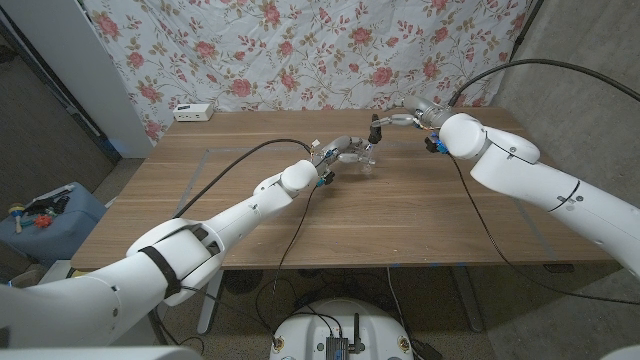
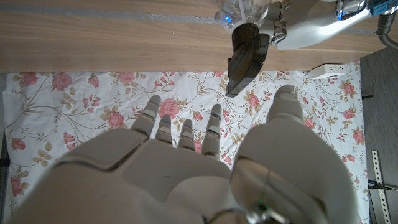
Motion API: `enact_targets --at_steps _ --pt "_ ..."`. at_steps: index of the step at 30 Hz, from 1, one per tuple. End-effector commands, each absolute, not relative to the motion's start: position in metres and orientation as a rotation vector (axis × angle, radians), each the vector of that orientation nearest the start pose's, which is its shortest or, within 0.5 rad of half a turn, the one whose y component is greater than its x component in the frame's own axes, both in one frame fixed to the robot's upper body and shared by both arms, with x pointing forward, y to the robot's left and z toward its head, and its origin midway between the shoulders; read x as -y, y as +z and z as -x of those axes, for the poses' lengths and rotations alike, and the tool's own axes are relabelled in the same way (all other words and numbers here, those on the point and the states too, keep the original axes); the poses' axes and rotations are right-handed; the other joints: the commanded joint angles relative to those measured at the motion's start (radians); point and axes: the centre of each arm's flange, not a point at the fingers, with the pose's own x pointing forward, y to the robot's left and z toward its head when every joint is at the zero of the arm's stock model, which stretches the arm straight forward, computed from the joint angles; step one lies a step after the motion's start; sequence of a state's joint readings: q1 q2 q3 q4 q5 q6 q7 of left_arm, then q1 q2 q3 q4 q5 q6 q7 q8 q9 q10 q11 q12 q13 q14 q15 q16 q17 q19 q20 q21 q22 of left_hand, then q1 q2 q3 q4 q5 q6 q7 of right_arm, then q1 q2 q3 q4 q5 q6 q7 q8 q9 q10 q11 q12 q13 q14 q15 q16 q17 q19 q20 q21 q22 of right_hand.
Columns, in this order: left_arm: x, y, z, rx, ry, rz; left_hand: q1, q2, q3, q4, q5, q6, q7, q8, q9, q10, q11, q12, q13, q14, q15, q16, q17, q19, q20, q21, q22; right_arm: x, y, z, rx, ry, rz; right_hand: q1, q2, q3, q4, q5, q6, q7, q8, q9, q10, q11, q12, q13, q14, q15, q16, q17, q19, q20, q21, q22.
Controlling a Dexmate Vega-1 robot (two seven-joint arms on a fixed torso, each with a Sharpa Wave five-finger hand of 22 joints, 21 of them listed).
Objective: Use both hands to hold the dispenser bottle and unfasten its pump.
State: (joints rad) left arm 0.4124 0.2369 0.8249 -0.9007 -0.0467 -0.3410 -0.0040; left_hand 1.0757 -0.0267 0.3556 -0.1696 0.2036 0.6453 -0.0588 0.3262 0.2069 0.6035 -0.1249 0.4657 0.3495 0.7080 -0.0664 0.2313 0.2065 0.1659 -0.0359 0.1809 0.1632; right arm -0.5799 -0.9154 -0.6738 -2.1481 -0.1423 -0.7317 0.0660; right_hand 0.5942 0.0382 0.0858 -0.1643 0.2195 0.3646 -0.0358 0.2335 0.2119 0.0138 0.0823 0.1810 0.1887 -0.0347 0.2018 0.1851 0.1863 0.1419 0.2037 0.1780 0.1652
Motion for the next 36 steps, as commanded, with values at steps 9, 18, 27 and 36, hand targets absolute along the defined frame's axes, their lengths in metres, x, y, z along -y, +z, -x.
enact_targets --at_steps 9,18,27,36 --pt "-0.0606 0.0146 -0.6973 0.676 -0.469 -0.694 -0.037 0.092 0.036 0.022 0.008 0.07 0.003 0.004 0.003 0.064 -0.048 0.006 0.074 0.015 -0.089 0.007 0.006 0.005 -0.092 0.0 0.0 0.1837 0.1144 -0.5415 0.397 -0.052 1.279 0.018 0.0 0.013 -0.004 0.009 0.009 0.01 0.008 0.006 -0.003 0.01 0.006 0.002 0.007 0.008 0.007 0.003 0.001 0.004 0.007 0.003" --pt "-0.0608 0.0143 -0.6974 0.676 -0.466 -0.694 -0.037 0.093 0.037 0.02 0.009 0.072 0.003 0.005 0.003 0.065 -0.048 0.004 0.076 0.016 -0.088 0.007 0.007 0.005 -0.092 0.0 0.0 0.1811 0.1139 -0.5451 0.378 -0.065 1.308 0.028 -0.001 0.019 -0.005 0.011 0.019 0.01 0.014 0.009 -0.003 0.01 0.008 0.002 0.011 0.007 0.009 0.003 0.007 0.003 0.009 0.003" --pt "-0.0593 0.0142 -0.6963 0.676 -0.463 -0.693 -0.038 0.096 0.038 0.021 0.009 0.072 0.001 0.004 0.003 0.067 -0.048 0.003 0.078 0.016 -0.089 0.008 0.009 0.004 -0.091 0.0 0.0 0.1819 0.1105 -0.5478 0.365 -0.067 1.323 0.042 0.0 0.028 -0.007 0.013 0.021 0.004 0.016 0.012 -0.003 0.008 0.009 0.003 0.015 0.006 0.011 0.003 0.019 -0.002 0.013 0.003" --pt "-0.0559 0.0141 -0.6958 0.675 -0.469 -0.697 -0.043 0.096 0.039 0.022 0.01 0.074 0.002 0.004 0.003 0.068 -0.048 0.001 0.079 0.018 -0.09 0.006 0.008 0.004 -0.092 0.0 0.0 0.183 0.1075 -0.548 0.359 -0.073 1.329 0.06 0.001 0.038 -0.01 0.014 0.031 -0.007 0.023 0.015 -0.002 0.007 0.01 0.003 0.018 0.006 0.012 0.003 0.029 -0.001 0.016 0.003"
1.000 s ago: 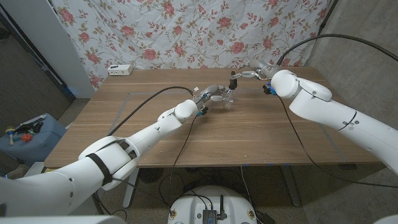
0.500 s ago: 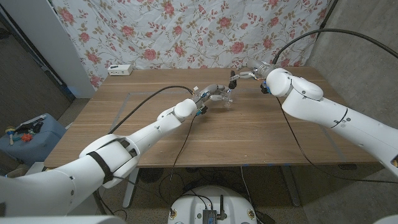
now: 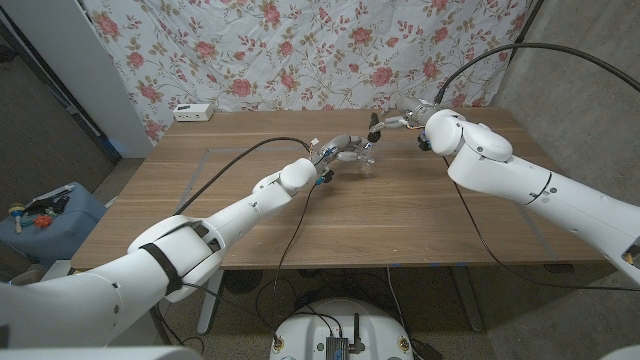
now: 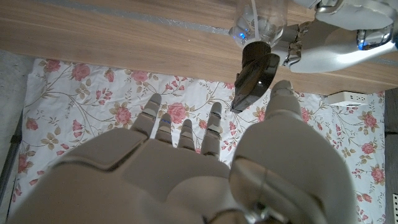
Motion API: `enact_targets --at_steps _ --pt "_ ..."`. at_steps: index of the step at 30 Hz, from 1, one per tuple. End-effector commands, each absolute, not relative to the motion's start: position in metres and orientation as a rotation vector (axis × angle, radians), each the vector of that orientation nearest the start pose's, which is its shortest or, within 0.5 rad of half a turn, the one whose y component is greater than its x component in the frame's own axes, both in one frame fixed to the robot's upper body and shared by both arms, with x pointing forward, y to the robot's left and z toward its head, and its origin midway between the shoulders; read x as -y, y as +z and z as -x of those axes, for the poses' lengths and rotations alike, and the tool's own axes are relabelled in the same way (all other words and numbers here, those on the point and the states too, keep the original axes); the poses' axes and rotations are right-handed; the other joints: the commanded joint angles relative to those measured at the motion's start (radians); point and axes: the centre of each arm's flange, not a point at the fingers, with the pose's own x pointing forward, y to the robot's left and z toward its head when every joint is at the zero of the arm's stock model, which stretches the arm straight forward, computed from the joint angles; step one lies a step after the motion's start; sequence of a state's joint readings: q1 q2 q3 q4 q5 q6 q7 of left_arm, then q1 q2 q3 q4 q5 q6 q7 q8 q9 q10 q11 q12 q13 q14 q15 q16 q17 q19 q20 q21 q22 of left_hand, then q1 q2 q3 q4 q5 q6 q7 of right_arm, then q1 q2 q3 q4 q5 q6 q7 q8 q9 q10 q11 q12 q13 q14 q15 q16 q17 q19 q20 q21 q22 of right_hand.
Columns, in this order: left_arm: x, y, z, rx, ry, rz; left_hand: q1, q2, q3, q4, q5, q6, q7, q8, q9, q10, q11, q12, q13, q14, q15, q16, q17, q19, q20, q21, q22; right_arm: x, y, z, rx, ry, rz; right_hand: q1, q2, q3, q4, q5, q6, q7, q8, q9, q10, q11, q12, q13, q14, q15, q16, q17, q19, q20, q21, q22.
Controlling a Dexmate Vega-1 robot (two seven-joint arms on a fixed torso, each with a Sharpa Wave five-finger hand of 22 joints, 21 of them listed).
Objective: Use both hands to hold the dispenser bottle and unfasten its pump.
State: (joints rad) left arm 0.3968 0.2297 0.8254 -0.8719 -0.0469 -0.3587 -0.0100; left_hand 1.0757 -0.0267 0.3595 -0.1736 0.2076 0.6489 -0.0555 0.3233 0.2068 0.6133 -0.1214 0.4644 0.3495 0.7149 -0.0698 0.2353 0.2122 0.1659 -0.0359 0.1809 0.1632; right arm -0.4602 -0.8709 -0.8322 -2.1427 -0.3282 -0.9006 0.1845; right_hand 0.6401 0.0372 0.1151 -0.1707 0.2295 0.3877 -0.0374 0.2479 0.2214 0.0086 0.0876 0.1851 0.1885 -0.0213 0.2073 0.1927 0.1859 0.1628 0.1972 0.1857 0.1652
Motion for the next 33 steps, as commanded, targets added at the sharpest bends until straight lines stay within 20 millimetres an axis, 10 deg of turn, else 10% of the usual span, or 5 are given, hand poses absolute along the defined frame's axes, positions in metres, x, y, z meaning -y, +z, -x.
enact_targets --at_steps 1,33 --pt "-0.0557 0.014 -0.6956 0.675 -0.469 -0.697 -0.043 0.096 0.035 0.026 0.006 0.07 -0.001 0.007 0.003 0.059 -0.05 0.003 0.08 0.011 -0.087 0.002 0.002 0.004 -0.092 0.0 0.0 0.1831 0.1072 -0.5479 0.36 -0.073 1.329 0.017 0.002 0.011 -0.004 0.005 0.011 -0.009 0.01 0.006 0.004 0.003 0.006 0.003 0.005 0.0 0.005 0.004 0.009 0.006 0.008 0.003" --pt "-0.0509 0.01 -0.6915 0.672 -0.468 -0.697 -0.048 0.099 0.041 0.023 0.009 0.076 -0.002 0.006 0.004 0.069 -0.052 -0.001 0.086 0.015 -0.086 -0.002 0.0 0.002 -0.093 0.0 0.0 0.1859 0.1039 -0.5471 0.379 -0.085 1.335 0.105 -0.004 0.062 -0.005 0.0 0.095 -0.055 0.059 0.025 0.03 -0.002 0.013 0.004 0.034 -0.018 0.011 0.004 0.043 -0.011 0.01 0.003"
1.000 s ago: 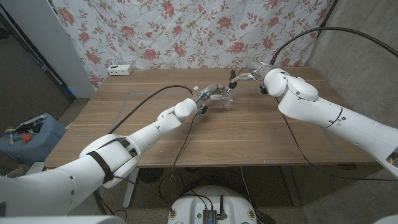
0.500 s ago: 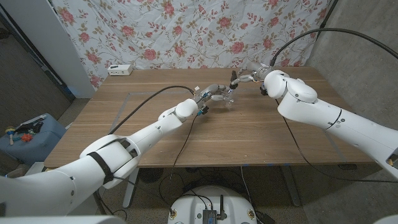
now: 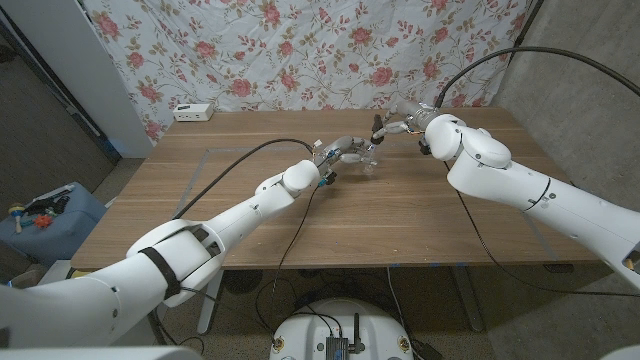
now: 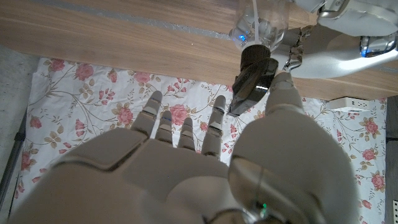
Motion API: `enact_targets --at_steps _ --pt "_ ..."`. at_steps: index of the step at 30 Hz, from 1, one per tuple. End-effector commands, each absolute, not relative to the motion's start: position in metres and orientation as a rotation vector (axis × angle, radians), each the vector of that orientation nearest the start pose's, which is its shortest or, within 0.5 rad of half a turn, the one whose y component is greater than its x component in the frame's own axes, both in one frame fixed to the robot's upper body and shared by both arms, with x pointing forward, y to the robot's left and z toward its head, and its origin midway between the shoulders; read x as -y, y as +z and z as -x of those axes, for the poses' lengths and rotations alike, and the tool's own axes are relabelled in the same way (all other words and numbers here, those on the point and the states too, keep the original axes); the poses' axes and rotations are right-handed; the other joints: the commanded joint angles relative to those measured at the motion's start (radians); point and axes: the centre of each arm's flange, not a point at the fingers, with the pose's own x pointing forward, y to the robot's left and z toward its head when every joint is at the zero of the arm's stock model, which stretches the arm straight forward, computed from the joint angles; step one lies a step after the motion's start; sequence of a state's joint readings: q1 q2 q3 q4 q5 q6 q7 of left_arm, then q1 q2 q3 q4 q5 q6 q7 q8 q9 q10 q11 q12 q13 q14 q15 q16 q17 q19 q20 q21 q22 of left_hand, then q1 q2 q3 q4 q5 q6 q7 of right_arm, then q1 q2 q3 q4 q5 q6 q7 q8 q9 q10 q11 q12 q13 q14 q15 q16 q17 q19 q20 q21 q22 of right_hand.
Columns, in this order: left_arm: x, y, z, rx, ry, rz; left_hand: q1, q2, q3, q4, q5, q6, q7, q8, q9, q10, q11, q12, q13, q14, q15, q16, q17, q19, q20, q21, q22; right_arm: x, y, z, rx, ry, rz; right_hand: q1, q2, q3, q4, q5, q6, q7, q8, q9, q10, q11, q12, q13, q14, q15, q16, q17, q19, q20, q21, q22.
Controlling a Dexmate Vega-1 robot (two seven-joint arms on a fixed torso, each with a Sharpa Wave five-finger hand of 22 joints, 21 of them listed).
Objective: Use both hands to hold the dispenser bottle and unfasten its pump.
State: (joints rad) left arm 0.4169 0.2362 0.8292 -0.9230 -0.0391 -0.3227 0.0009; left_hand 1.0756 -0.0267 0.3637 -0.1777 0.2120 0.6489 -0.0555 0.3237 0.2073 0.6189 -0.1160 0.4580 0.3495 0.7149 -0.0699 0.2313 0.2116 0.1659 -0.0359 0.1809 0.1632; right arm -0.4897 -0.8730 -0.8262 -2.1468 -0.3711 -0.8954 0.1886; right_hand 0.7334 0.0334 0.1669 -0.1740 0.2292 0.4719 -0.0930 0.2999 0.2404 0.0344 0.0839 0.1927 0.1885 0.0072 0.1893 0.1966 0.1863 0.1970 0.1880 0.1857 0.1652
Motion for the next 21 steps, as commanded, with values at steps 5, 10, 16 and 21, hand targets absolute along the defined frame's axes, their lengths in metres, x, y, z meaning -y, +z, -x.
enact_targets --at_steps 5,10,16,21 --pt "-0.0505 0.0103 -0.6928 0.668 -0.469 -0.695 -0.049 0.099 0.037 0.027 0.004 0.076 -0.001 0.005 0.003 0.066 -0.058 0.006 0.087 0.014 -0.086 0.002 0.002 0.002 -0.092 0.0 0.0 0.1858 0.1044 -0.5485 0.385 -0.085 1.332 0.022 0.001 0.017 -0.002 -0.001 0.017 -0.003 0.011 0.007 0.009 -0.001 0.006 0.004 0.009 -0.006 0.008 0.004 0.014 -0.002 0.01 0.003" --pt "-0.0503 0.0109 -0.6941 0.665 -0.472 -0.696 -0.05 0.1 0.037 0.027 0.004 0.077 0.0 0.005 0.003 0.067 -0.057 0.006 0.087 0.016 -0.087 0.003 0.002 0.001 -0.093 -0.001 0.0 0.1857 0.105 -0.5511 0.384 -0.077 1.332 0.035 0.004 0.026 -0.002 -0.001 0.027 -0.012 0.016 0.009 0.012 -0.006 0.006 0.004 0.012 -0.013 0.008 0.004 0.019 -0.003 0.01 0.003" --pt "-0.0493 0.0128 -0.6969 0.665 -0.477 -0.699 -0.05 0.1 0.037 0.027 0.004 0.078 0.0 0.005 0.003 0.069 -0.057 0.005 0.089 0.016 -0.085 0.002 0.002 0.001 -0.094 -0.001 0.0 0.186 0.1062 -0.5527 0.392 -0.076 1.326 0.055 0.01 0.04 -0.003 -0.002 0.045 -0.026 0.025 0.01 0.015 -0.011 0.006 0.004 0.017 -0.02 0.008 0.004 0.026 -0.006 0.01 0.002" --pt "-0.0481 0.0142 -0.6986 0.665 -0.48 -0.699 -0.05 0.1 0.038 0.025 0.005 0.079 0.0 0.005 0.003 0.069 -0.059 0.004 0.09 0.017 -0.087 0.002 0.002 0.001 -0.094 0.0 0.0 0.1865 0.1077 -0.5545 0.396 -0.07 1.322 0.075 0.014 0.052 -0.004 -0.003 0.057 -0.035 0.03 0.009 0.019 -0.016 0.006 0.004 0.023 -0.025 0.01 0.004 0.032 -0.009 0.011 0.002"
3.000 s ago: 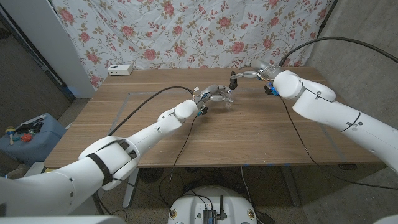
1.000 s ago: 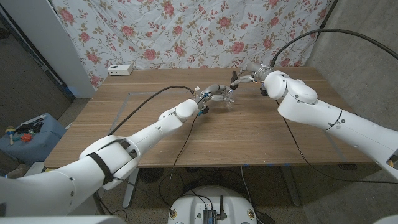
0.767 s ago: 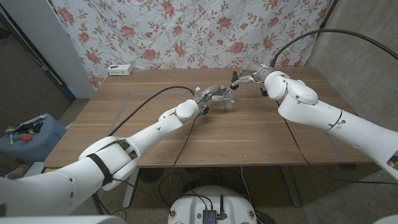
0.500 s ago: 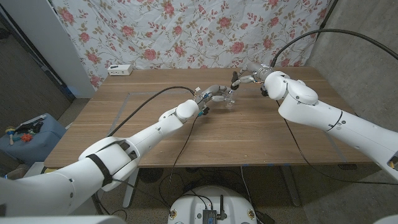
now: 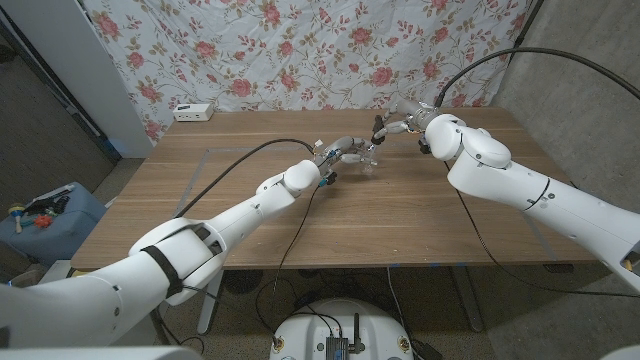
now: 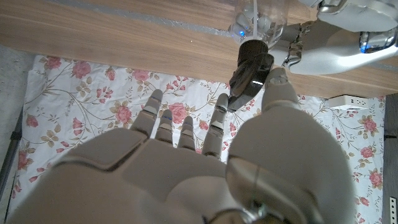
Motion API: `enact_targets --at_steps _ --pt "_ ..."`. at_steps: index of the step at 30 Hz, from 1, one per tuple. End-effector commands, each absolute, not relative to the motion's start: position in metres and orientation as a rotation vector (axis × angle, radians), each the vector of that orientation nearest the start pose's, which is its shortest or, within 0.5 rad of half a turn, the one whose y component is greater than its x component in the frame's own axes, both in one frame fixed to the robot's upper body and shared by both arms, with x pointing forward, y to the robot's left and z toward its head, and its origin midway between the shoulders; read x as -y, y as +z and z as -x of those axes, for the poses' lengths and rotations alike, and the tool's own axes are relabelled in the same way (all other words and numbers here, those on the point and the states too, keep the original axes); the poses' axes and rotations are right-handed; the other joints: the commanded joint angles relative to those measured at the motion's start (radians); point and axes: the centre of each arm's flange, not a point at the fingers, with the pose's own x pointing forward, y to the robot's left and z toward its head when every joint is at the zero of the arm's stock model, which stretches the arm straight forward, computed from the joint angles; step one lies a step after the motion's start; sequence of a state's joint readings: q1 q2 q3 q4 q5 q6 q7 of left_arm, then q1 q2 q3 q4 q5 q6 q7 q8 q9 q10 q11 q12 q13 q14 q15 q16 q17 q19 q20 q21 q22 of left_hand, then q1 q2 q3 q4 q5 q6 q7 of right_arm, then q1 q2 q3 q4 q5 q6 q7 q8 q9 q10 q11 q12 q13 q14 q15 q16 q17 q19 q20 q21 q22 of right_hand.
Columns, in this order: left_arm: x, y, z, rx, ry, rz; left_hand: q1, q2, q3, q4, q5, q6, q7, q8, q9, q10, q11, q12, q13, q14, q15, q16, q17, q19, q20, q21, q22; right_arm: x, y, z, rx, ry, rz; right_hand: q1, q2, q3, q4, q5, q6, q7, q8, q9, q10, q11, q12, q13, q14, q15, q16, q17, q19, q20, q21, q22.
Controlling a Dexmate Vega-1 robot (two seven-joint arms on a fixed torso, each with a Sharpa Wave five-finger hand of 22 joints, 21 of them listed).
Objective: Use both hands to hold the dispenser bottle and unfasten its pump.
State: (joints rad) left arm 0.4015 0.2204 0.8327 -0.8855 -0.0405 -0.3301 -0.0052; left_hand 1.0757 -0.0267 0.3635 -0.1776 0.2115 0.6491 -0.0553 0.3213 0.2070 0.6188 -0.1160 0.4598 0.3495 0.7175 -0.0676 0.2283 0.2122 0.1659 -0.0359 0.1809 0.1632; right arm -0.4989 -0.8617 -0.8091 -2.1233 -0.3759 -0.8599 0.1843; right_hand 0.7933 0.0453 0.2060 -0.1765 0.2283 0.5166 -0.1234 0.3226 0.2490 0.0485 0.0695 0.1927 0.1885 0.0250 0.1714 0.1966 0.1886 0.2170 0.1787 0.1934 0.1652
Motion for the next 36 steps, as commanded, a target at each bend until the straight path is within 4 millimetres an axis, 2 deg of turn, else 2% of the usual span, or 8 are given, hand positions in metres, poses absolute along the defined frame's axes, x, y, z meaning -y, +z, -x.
enact_targets --at_steps 1,18,24,28,36 --pt "-0.048 0.014 -0.699 0.665 -0.48 -0.7 -0.051 0.101 0.038 0.026 0.005 0.078 0.0 0.007 0.003 0.07 -0.059 0.002 0.09 0.015 -0.088 0.005 0.002 0.0 -0.093 -0.001 0.0 0.187 0.108 -0.555 0.397 -0.069 1.319 0.017 0.003 0.015 -0.002 -0.002 0.012 -0.005 0.007 0.001 0.005 -0.002 0.006 0.004 0.006 -0.008 0.01 0.001 0.013 0.0 0.003 0.002" --pt "-0.044 0.014 -0.701 0.659 -0.487 -0.696 -0.053 0.103 0.039 0.026 0.005 0.08 0.0 0.006 0.004 0.072 -0.058 0.0 0.093 0.017 -0.088 0.006 0.003 0.0 -0.093 0.0 0.0 0.192 0.11 -0.559 0.405 -0.009 1.277 0.095 0.024 0.063 -0.009 -0.002 -0.008 -0.026 -0.001 -0.003 0.002 -0.013 0.001 0.004 0.009 -0.018 0.007 0.002 0.02 -0.01 -0.001 0.002" --pt "-0.044 0.012 -0.7 0.656 -0.487 -0.695 -0.055 0.104 0.04 0.027 0.005 0.083 0.001 0.007 0.004 0.077 -0.056 0.001 0.094 0.019 -0.088 0.005 0.003 -0.001 -0.093 0.0 0.0 0.195 0.11 -0.56 0.407 0.009 1.255 0.115 0.028 0.076 -0.009 -0.002 -0.006 -0.036 -0.001 -0.004 0.0 -0.016 0.0 0.004 0.008 -0.019 0.006 0.002 0.021 -0.012 -0.002 0.002" --pt "-0.043 0.011 -0.699 0.653 -0.49 -0.694 -0.055 0.104 0.04 0.027 0.005 0.085 0.0 0.007 0.004 0.078 -0.056 0.001 0.094 0.02 -0.089 0.005 0.003 -0.001 -0.093 0.0 0.0 0.196 0.11 -0.56 0.408 0.014 1.245 0.148 0.042 0.097 -0.009 0.0 0.002 -0.047 0.003 -0.004 0.0 -0.018 0.0 0.004 0.009 -0.021 0.006 0.002 0.022 -0.017 -0.003 0.002" --pt "-0.041 0.009 -0.698 0.65 -0.495 -0.695 -0.059 0.104 0.042 0.028 0.005 0.088 0.001 0.007 0.003 0.085 -0.059 0.003 0.096 0.021 -0.089 0.004 0.001 -0.001 -0.094 0.0 0.0 0.199 0.108 -0.559 0.407 0.017 1.229 0.179 0.052 0.117 -0.01 0.0 0.008 -0.06 0.005 -0.005 0.001 -0.023 0.0 0.004 0.013 -0.018 0.006 0.002 0.026 -0.024 -0.003 0.002"
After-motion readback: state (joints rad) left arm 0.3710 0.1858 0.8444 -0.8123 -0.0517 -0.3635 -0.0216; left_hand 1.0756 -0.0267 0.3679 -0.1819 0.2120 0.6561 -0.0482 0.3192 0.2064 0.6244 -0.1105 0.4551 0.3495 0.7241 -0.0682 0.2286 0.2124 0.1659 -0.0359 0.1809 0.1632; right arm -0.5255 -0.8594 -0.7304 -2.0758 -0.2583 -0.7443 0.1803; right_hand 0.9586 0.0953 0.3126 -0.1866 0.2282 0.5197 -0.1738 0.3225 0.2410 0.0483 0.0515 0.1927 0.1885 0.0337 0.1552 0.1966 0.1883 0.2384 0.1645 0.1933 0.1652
